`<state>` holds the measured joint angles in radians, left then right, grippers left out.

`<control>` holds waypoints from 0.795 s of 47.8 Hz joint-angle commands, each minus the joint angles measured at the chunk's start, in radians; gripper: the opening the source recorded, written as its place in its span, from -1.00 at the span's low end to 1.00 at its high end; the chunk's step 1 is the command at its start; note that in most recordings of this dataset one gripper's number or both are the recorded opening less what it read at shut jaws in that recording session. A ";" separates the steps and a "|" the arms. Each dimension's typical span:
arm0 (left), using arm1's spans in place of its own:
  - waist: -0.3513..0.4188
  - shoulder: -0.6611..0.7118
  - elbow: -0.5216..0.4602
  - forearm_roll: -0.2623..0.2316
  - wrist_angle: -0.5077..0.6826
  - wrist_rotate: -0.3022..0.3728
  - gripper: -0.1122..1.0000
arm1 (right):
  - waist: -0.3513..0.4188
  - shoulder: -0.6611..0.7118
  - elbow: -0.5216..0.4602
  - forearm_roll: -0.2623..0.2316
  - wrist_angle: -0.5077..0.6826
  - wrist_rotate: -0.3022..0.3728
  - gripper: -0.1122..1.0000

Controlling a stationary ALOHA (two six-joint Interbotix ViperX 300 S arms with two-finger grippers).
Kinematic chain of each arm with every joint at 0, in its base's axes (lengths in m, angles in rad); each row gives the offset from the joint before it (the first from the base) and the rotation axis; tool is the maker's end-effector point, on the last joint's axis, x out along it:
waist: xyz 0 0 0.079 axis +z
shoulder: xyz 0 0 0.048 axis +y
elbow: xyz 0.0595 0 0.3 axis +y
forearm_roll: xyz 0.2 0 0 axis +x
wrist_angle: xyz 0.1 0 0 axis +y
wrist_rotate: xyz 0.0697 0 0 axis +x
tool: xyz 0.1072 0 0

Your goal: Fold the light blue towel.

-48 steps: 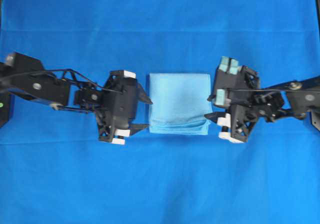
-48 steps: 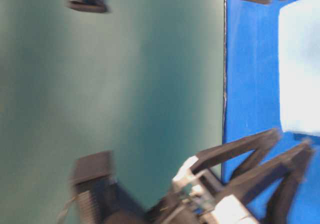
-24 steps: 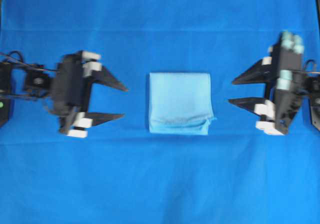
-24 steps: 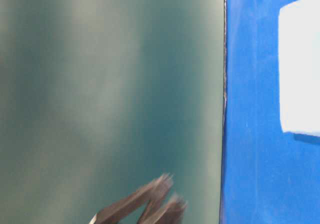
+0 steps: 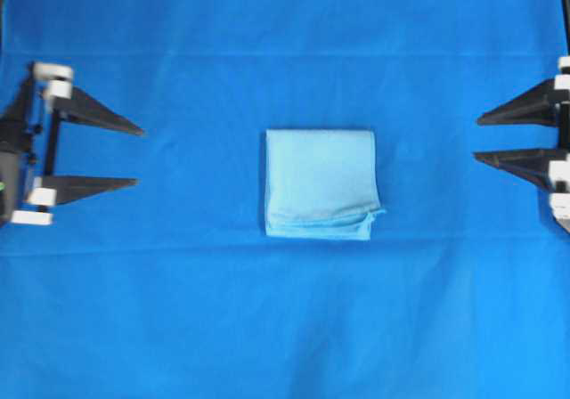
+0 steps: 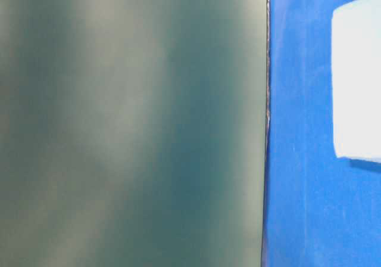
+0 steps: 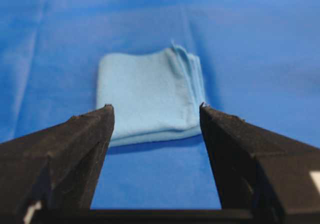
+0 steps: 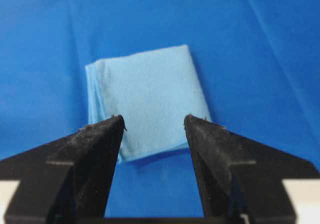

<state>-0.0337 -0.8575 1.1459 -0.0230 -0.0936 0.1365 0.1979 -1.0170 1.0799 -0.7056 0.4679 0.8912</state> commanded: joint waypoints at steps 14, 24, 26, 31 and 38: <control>0.052 -0.268 0.221 -0.002 -0.005 -0.081 0.39 | -0.097 -0.143 0.176 -0.011 -0.164 0.005 0.23; 0.055 -0.302 0.239 -0.002 0.003 -0.095 0.38 | -0.163 -0.138 0.202 -0.008 -0.229 0.005 0.23; 0.058 -0.301 0.241 -0.002 0.005 -0.095 0.38 | -0.163 -0.138 0.201 -0.006 -0.230 0.005 0.23; 0.064 -0.301 0.239 -0.002 0.005 -0.095 0.38 | -0.163 -0.137 0.202 -0.006 -0.233 0.005 0.23; 0.078 -0.302 0.241 -0.002 0.003 -0.095 0.38 | -0.163 -0.133 0.204 -0.006 -0.232 0.005 0.23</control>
<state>0.0337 -1.1658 1.3975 -0.0230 -0.0844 0.0430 0.0368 -1.1643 1.2962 -0.7102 0.2439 0.8958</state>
